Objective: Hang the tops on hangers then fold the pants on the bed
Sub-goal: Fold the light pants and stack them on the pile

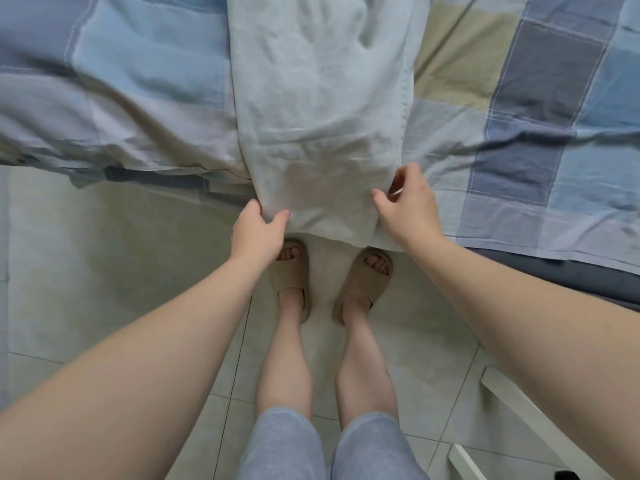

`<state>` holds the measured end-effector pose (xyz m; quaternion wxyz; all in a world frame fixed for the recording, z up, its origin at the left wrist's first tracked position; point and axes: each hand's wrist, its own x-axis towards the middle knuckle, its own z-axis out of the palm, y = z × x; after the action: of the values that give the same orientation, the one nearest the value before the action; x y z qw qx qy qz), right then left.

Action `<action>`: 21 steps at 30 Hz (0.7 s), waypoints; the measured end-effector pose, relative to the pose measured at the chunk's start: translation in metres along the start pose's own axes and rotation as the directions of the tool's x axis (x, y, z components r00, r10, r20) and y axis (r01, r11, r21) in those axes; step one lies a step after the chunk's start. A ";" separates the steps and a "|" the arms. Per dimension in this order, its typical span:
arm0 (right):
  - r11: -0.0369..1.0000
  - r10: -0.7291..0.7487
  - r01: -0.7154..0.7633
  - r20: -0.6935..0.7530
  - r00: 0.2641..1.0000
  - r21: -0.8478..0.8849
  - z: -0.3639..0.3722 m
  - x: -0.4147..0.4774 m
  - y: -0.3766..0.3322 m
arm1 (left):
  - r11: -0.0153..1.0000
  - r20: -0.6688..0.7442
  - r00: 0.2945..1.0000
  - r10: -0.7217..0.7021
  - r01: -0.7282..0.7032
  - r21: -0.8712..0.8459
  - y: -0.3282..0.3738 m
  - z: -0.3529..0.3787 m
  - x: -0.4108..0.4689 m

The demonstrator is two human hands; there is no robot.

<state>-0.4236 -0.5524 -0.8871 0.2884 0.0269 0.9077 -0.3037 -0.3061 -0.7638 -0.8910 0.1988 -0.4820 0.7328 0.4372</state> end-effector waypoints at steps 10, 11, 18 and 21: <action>0.880 0.191 -0.302 0.309 0.932 0.367 0.000 -0.016 -0.006 | 0.985 0.025 1.000 -0.018 0.022 -0.171 -0.006 -0.010 -0.022; 0.858 0.178 -0.323 0.358 0.917 0.399 -0.001 -0.015 -0.004 | 0.983 0.021 0.999 -0.023 0.027 -0.179 -0.006 -0.011 -0.025; 0.870 0.176 -0.307 0.339 0.924 0.385 -0.023 -0.033 0.011 | 0.969 0.079 0.996 -0.029 0.047 -0.244 -0.006 -0.004 -0.056; 0.932 0.186 -0.226 0.161 0.969 0.284 -0.037 -0.044 0.027 | 0.978 0.127 0.992 0.001 0.025 -0.205 -0.002 0.014 -0.073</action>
<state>-0.3991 -0.5043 -0.8538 0.3703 0.1455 0.8222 -0.4071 -0.2730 -0.7131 -0.8474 0.1966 -0.4758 0.6665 0.5392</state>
